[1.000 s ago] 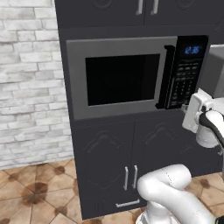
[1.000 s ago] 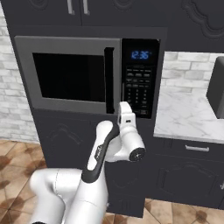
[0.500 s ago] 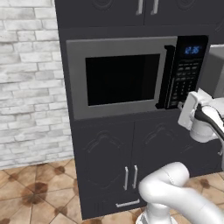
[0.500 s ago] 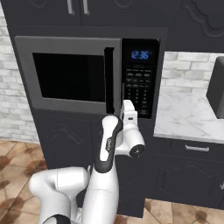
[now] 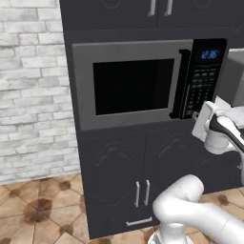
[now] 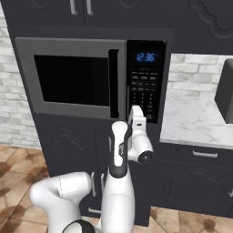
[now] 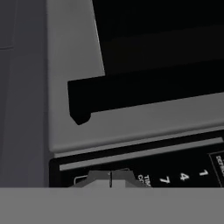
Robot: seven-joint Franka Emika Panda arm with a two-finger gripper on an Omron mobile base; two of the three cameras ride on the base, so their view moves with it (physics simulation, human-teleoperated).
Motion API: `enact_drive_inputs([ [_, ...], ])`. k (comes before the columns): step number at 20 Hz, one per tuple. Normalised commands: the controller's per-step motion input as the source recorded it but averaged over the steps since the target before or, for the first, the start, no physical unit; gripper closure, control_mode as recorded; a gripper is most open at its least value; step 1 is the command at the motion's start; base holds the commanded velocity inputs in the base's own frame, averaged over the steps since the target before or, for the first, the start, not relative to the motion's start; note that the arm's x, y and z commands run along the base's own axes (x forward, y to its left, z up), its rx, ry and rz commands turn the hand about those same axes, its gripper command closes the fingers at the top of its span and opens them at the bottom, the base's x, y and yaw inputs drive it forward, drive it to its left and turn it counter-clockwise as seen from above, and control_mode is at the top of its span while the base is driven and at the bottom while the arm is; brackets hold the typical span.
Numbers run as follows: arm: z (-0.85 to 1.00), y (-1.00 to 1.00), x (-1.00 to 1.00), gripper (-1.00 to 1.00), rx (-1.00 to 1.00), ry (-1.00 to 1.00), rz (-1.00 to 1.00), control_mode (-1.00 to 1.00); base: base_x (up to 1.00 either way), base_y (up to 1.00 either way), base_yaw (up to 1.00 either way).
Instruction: Pick the avocado from the sink and place it in the bowl. Then pick the bowl and place it in the microwave. Then close the microwave door and press the start button.
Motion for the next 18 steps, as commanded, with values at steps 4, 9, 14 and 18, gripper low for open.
enact_drive_inputs([
  [4,-0.10,-0.08,0.35,1.00,0.00,0.00,0.00,-1.00,0.00,0.00,0.00],
  [9,-0.15,0.00,0.44,1.00,0.00,0.00,0.00,-1.00,0.00,0.00,0.00],
  [14,-0.22,-0.01,0.44,1.00,0.00,0.00,0.00,-1.00,0.00,0.00,0.00],
  [18,-0.19,-0.08,0.38,1.00,0.00,0.00,0.00,-1.00,0.00,0.00,0.00],
])
